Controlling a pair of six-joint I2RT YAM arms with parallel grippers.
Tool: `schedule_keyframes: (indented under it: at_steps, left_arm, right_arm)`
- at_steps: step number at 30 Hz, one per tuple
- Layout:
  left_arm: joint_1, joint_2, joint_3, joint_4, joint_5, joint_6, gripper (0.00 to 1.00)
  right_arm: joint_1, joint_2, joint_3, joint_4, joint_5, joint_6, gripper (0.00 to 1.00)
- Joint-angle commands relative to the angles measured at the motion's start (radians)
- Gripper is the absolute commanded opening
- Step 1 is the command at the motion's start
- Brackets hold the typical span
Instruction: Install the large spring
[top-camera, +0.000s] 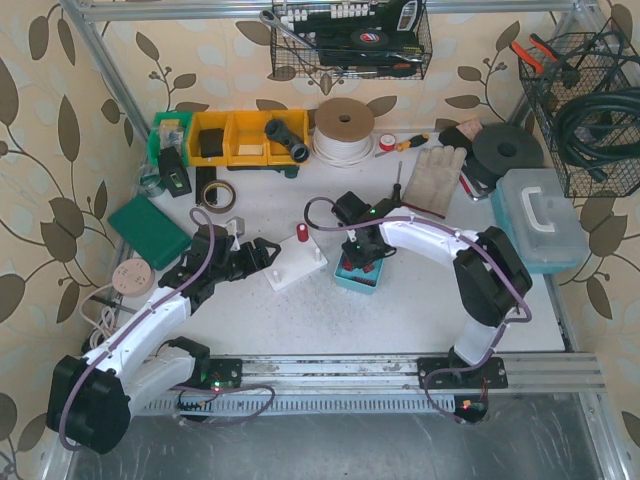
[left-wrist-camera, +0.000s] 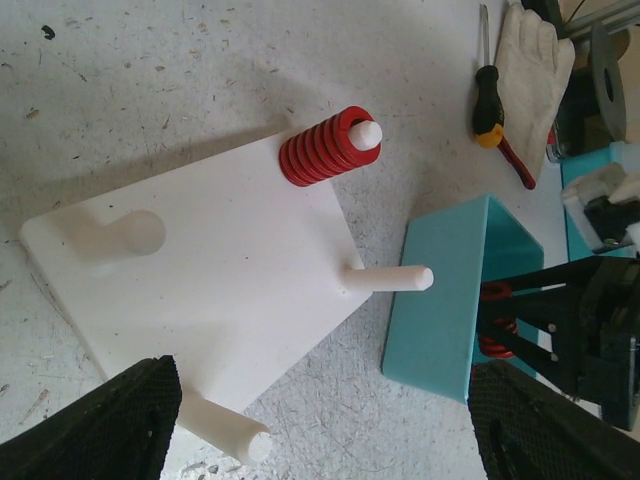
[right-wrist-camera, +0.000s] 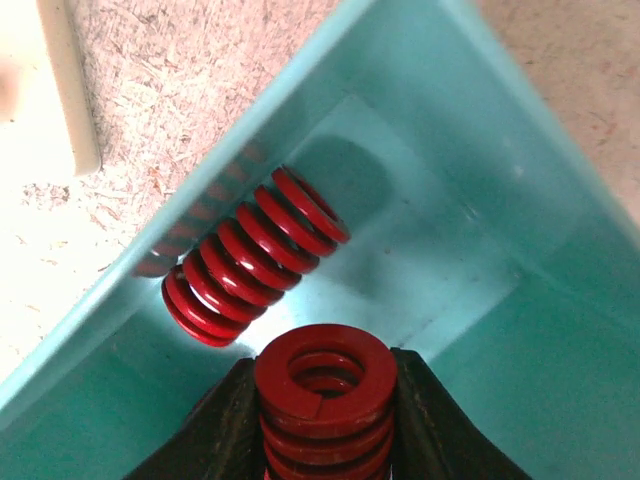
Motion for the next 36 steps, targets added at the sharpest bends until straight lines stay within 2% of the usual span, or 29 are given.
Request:
schedule_keyframes:
  at_steps: [1, 11, 15, 19, 23, 27, 31, 36]
  left_arm:
    - [-0.005, -0.01, 0.012, 0.025, 0.031, 0.02, 0.82]
    - [-0.005, -0.038, 0.013, 0.023, 0.064, 0.016, 0.81]
    - [-0.027, -0.074, 0.048, 0.016, 0.115, -0.013, 0.79]
    - [-0.165, -0.105, 0.089, 0.067, 0.042, -0.091, 0.8]
    - [-0.329, -0.042, 0.137, 0.162, -0.038, -0.139, 0.77]
    - [-0.492, 0.032, 0.215, 0.21, -0.151, -0.121, 0.77]
    - [-0.579, 0.139, 0.301, 0.281, -0.181, -0.112, 0.77]
    - [-0.642, 0.237, 0.411, 0.28, -0.23, -0.073, 0.78]
  right_arm:
    - [-0.01, -0.076, -0.02, 0.016, -0.025, 0.021, 0.0]
    - [-0.059, -0.181, -0.027, 0.079, -0.111, 0.112, 0.0]
    - [-0.085, -0.293, -0.063, 0.146, -0.142, 0.163, 0.0]
    - [-0.141, -0.43, -0.131, 0.256, -0.243, 0.287, 0.0]
    - [-0.213, -0.539, -0.192, 0.378, -0.352, 0.437, 0.0]
    - [-0.276, -0.621, -0.241, 0.46, -0.438, 0.608, 0.0]
    - [-0.326, -0.694, -0.324, 0.582, -0.498, 0.804, 0.0]
    - [-0.339, -0.768, -0.389, 0.711, -0.514, 0.987, 0.0]
